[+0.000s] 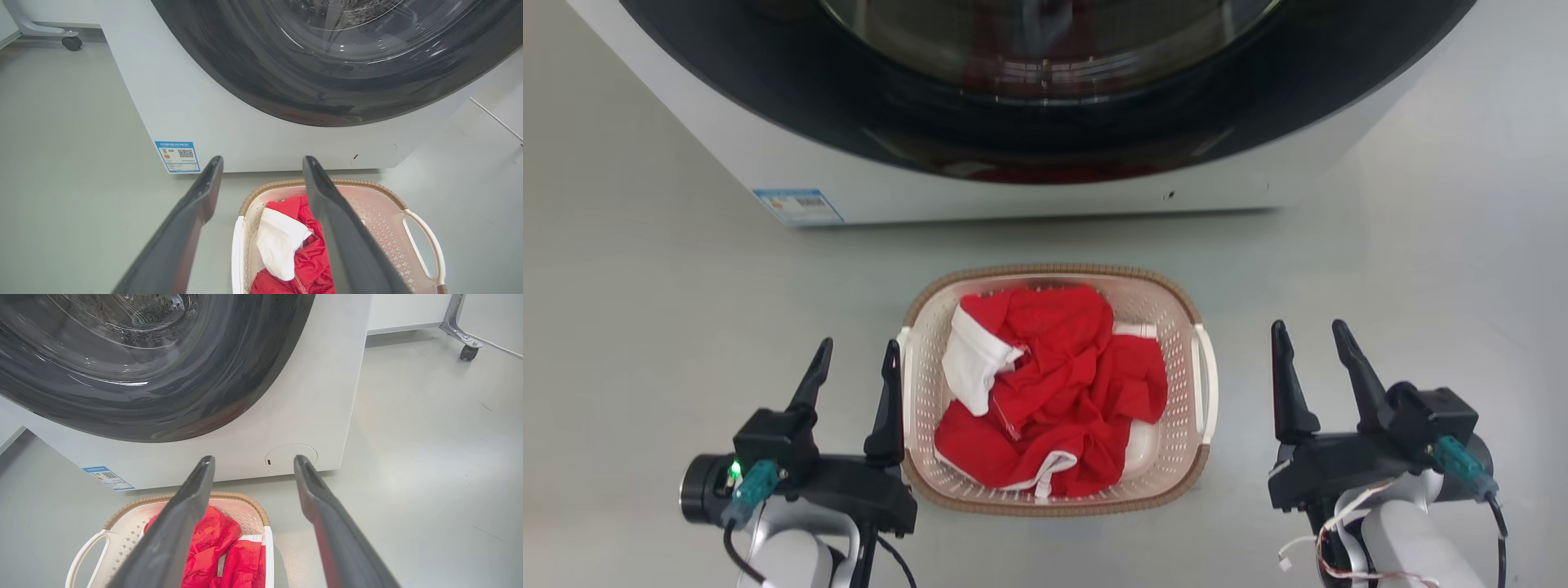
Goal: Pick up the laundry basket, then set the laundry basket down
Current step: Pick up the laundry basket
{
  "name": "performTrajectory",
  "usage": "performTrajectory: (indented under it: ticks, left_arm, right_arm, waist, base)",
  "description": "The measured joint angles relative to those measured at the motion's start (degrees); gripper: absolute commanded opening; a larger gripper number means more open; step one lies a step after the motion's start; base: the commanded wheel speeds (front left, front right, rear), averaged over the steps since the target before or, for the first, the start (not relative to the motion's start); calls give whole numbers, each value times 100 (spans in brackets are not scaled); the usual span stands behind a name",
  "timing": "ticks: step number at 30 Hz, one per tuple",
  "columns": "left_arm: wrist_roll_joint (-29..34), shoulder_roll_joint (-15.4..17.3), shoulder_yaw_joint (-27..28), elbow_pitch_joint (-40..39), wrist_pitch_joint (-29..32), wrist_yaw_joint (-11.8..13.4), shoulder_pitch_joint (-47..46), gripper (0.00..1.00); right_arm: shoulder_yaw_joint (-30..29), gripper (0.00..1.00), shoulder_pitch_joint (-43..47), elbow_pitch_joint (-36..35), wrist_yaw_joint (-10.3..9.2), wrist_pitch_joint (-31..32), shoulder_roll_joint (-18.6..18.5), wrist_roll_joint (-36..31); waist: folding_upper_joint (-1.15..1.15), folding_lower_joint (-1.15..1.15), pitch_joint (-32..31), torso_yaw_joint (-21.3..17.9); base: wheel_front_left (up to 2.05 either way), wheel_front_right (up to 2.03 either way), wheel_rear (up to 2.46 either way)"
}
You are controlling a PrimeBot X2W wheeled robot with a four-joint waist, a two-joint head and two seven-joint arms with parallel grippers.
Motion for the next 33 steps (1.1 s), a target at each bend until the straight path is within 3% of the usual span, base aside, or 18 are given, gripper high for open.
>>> performTrajectory:
  ticks: [25,33]
  left_arm:
    - [-125,-76,-19,1391,203,-305,-1901,100]
    - [-167,-108,-13,1875,151,-354,-2140,100]
  right_arm:
    - [8,100,-1933,1355,101,148,-15,44]
    - [114,100,-2141,1782,152,114,-7,44]
  waist:
    - [0,0,2117,140]
    - [0,-1,2579,190]
  base:
    - [0,0,0]
    - [0,0,0]
